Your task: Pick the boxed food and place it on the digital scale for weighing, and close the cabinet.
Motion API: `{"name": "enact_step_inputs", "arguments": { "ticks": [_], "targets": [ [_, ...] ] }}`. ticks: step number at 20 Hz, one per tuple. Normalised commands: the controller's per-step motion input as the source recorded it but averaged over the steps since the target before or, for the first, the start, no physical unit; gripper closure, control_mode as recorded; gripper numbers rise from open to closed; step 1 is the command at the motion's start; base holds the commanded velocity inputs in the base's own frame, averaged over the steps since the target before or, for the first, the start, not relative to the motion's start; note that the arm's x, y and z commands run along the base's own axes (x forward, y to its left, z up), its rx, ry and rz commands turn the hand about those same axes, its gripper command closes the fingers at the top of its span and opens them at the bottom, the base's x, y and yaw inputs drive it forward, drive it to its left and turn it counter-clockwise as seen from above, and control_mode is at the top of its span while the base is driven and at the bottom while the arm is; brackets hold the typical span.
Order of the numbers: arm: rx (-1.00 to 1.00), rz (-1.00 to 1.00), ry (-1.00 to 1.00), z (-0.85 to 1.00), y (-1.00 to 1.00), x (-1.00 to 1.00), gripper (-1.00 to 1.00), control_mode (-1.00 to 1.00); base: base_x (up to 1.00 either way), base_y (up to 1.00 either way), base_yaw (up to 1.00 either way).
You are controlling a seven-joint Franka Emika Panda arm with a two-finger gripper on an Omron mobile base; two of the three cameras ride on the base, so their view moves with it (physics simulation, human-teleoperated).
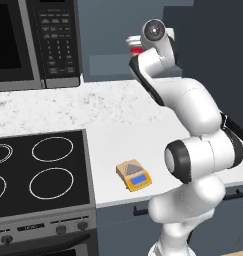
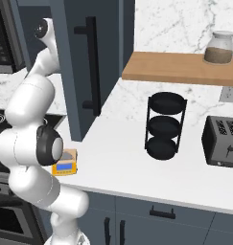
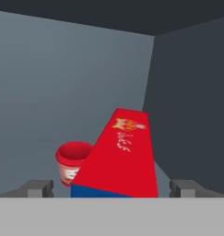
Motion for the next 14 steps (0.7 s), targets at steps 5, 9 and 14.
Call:
{"name": "enact_step_inputs", "arguments": {
  "ticks": [5, 9, 14],
  "targets": [
    [0.00, 0.00, 0.03, -0.06, -0.05, 0.24, 1.00, -1.00, 0.00, 0.00, 0.00],
    [0.00, 0.00, 0.02, -0.02, -0.03, 0.18, 1.00, -1.00, 0.00, 0.00, 0.00],
    [0.01, 0.00, 0.00, 0.00, -0.01, 0.04, 1.00, -1.00, 0.00, 0.00, 0.00]
  ]
}}
